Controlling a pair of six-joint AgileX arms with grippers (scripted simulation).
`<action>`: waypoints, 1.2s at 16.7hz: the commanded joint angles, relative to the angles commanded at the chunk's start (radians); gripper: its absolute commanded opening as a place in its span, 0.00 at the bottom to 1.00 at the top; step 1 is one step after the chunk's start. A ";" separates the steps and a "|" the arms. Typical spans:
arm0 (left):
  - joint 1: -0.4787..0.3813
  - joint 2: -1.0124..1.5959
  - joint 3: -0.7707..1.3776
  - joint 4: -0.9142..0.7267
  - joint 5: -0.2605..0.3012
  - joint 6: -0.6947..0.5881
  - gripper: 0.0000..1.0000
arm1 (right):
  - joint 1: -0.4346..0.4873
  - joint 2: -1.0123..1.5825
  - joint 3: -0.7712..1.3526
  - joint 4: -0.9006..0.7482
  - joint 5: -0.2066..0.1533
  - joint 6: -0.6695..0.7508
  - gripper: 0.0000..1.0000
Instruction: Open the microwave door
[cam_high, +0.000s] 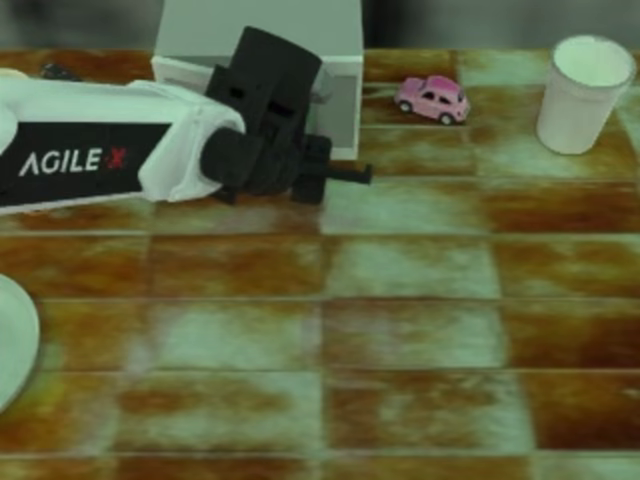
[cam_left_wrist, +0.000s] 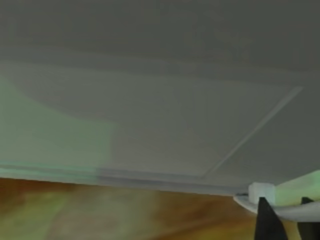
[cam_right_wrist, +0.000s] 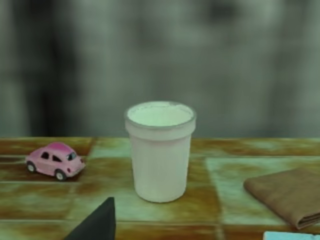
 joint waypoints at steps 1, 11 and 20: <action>0.000 0.000 0.000 0.000 0.000 0.000 0.00 | 0.000 0.000 0.000 0.000 0.000 0.000 1.00; 0.010 -0.023 -0.033 0.016 0.030 0.037 0.00 | 0.000 0.000 0.000 0.000 0.000 0.000 1.00; 0.010 -0.023 -0.033 0.016 0.030 0.037 0.00 | 0.000 0.000 0.000 0.000 0.000 0.000 1.00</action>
